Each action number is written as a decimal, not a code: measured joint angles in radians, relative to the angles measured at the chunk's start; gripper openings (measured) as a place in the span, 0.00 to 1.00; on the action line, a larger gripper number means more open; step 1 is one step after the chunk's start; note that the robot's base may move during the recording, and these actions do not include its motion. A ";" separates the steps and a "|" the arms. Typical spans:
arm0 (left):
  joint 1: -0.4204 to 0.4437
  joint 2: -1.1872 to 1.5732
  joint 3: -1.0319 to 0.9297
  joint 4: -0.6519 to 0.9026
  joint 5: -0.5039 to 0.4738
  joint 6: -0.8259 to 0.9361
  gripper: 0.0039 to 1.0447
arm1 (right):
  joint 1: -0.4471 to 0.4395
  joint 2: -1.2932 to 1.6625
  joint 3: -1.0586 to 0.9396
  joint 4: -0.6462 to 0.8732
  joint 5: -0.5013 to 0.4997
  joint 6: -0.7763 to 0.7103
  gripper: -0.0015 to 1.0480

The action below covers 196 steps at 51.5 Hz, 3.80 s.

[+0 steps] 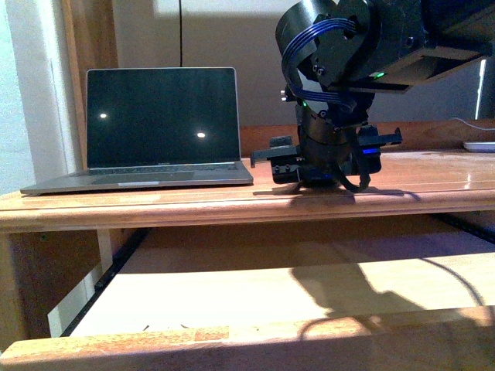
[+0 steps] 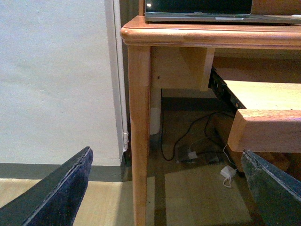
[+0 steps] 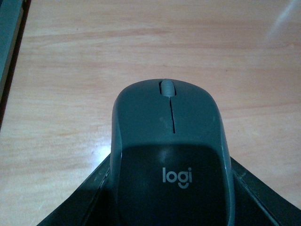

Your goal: Place mouse

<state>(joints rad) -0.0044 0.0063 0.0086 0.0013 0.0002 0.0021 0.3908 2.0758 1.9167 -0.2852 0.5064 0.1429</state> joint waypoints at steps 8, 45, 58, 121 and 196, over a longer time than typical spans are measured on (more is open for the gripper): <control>0.000 0.000 0.000 0.000 0.000 0.000 0.93 | -0.010 -0.034 -0.089 0.140 -0.061 0.030 0.92; 0.000 0.000 0.000 0.000 0.000 0.000 0.93 | -0.268 -1.055 -1.536 0.649 -0.521 -0.083 0.93; 0.000 0.000 0.000 0.000 0.000 0.000 0.93 | -0.242 -0.998 -1.614 0.747 -0.463 -0.086 0.93; 0.000 0.000 0.000 0.000 0.000 0.000 0.93 | -0.087 -0.837 -1.316 0.649 -0.204 0.093 0.93; 0.000 0.000 0.000 0.000 0.000 0.000 0.93 | -0.388 -2.070 -1.901 0.283 -0.505 -0.139 0.05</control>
<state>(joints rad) -0.0044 0.0063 0.0086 0.0013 -0.0002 0.0021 0.0025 0.0063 0.0162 -0.0025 0.0013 0.0040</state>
